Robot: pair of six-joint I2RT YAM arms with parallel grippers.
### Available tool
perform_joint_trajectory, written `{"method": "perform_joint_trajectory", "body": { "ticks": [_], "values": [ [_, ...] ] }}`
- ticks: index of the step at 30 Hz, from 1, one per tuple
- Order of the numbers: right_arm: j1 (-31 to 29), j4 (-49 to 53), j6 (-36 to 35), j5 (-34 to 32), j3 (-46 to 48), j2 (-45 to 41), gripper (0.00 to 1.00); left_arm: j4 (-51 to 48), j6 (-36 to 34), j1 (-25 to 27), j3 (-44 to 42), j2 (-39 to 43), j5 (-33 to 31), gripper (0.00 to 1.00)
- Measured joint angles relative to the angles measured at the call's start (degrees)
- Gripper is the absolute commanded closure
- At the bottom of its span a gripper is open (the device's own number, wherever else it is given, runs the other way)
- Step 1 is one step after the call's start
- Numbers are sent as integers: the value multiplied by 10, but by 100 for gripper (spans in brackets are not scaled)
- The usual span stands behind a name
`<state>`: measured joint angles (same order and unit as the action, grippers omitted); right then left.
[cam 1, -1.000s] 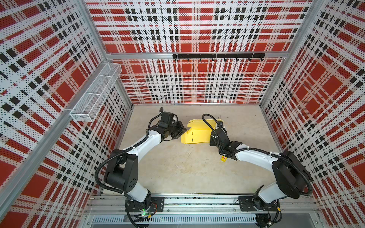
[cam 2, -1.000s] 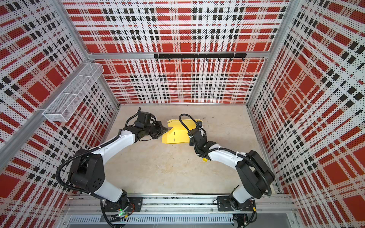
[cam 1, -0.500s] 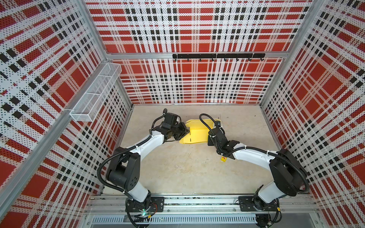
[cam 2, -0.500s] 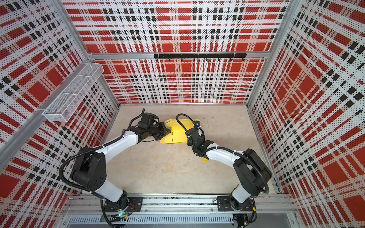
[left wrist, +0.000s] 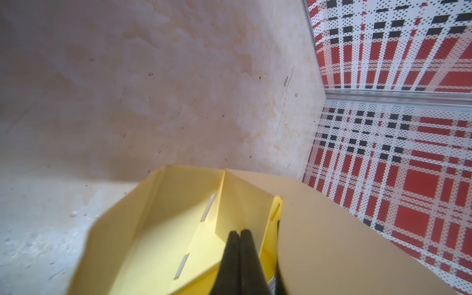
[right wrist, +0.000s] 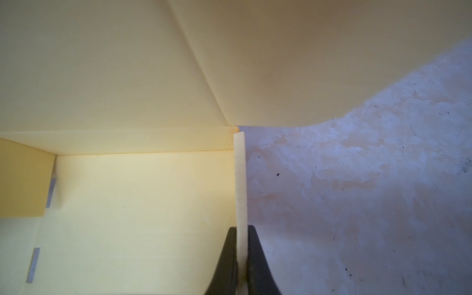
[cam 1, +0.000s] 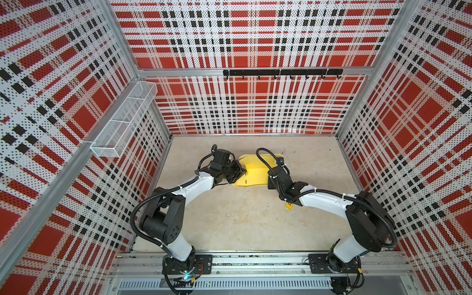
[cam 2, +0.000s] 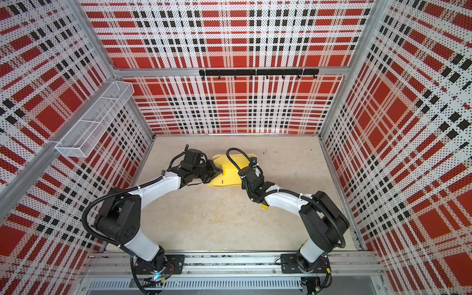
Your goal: Fold the paper box
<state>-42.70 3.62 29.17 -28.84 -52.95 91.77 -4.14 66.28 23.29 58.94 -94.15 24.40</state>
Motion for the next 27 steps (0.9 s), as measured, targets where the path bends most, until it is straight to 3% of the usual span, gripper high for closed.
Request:
{"method": "perform_joint_trajectory", "body": {
  "ticks": [7,13,27],
  "values": [
    [0,0,4,-5,0,0,95,65,32,1,-14,-18,8,100],
    [12,4,7,-11,2,-8,96,64,13,6,-12,-19,18,100],
    [160,26,35,5,30,-63,100,51,-21,27,3,16,41,100]
  ]
}}
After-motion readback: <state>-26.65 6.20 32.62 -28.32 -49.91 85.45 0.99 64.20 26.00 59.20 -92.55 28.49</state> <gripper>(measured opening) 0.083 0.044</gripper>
